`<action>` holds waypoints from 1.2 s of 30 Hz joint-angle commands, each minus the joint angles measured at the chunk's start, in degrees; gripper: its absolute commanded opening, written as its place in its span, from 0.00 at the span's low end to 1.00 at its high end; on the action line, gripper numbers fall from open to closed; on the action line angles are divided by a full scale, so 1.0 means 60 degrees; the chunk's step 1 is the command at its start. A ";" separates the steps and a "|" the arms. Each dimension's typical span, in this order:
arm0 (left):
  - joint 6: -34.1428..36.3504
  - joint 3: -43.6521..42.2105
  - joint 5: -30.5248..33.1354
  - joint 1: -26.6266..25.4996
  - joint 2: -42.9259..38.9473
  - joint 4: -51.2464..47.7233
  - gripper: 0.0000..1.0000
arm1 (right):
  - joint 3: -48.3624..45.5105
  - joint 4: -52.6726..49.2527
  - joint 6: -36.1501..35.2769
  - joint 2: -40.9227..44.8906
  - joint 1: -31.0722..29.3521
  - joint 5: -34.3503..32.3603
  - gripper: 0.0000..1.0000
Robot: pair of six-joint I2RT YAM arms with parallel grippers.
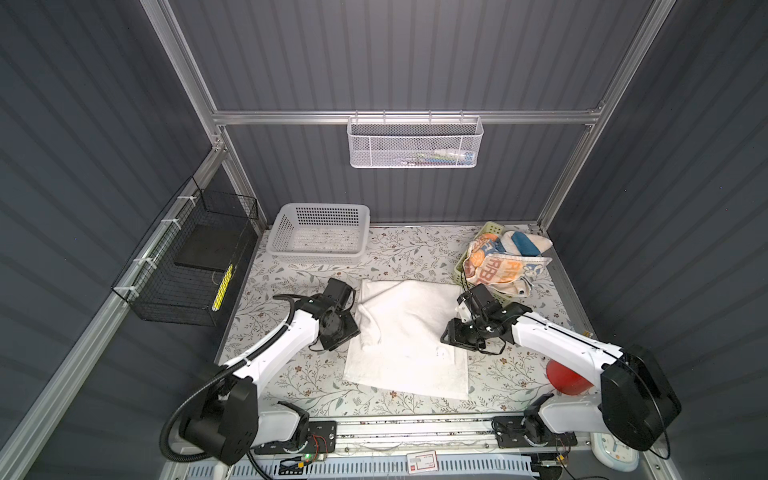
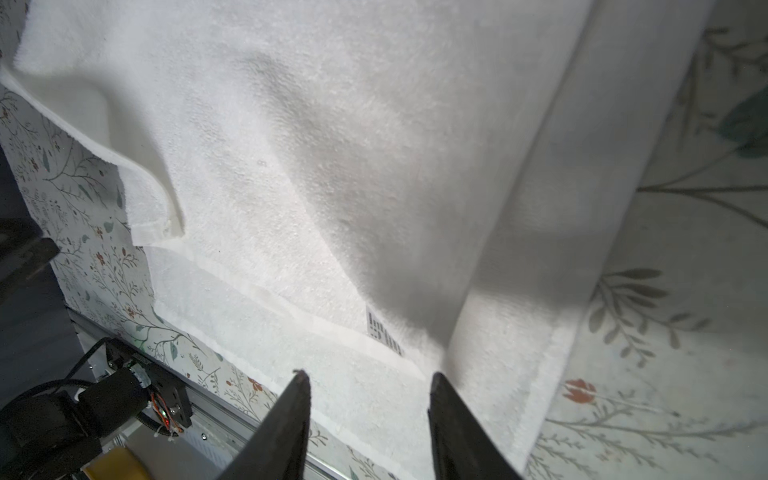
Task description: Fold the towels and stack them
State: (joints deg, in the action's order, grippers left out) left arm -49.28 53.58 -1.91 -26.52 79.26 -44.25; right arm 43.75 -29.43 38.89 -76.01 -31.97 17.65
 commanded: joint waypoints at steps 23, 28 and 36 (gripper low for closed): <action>0.2325 0.3499 0.1718 -0.2611 0.4979 -0.1676 0.51 | -0.1257 0.0297 0.1275 -0.0439 -0.1043 -0.1137 0.50; 0.2240 0.3052 0.1896 -0.2610 0.4502 -0.1687 0.36 | -0.1138 0.0438 0.1048 -0.0709 -0.1036 -0.1271 0.38; 0.2081 0.2558 0.2122 -0.2303 0.3064 -0.1923 0.00 | -0.1344 0.0626 0.0900 -0.0956 -0.1039 -0.1322 0.17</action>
State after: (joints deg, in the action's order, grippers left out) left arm -36.29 70.24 9.76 -41.43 101.03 -53.80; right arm 36.80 -25.91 44.73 -80.34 -38.04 11.40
